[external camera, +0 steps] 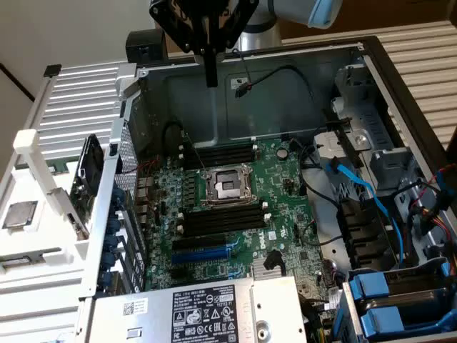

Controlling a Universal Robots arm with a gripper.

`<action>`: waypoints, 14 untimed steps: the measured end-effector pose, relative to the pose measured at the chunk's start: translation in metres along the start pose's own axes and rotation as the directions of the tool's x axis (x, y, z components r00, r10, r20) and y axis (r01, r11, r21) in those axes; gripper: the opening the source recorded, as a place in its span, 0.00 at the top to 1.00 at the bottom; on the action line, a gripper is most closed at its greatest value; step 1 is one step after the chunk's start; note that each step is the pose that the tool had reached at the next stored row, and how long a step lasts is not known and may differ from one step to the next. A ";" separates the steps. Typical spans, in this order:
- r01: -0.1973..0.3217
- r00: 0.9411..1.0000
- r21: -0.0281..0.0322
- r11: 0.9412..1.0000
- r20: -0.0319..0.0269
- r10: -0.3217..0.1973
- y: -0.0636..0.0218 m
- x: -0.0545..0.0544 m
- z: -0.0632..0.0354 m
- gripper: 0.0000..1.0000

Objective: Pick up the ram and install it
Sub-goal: 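Reach for the ram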

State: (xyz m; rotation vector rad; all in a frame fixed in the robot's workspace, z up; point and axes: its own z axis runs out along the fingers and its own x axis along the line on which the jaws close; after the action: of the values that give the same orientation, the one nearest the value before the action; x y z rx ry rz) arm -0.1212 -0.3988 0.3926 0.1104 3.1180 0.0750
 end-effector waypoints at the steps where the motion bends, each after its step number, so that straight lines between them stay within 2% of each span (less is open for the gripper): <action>1: 0.000 1.000 0.000 1.000 0.000 0.000 0.0000 0.000 0.0000 0.89; 14: 0.000 1.000 0.000 1.000 0.000 0.000 -0.0001 0.001 -0.0001 0.89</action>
State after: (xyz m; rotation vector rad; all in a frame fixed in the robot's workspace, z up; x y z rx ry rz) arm -0.1225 -0.3988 0.3927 0.1107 3.1179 0.0748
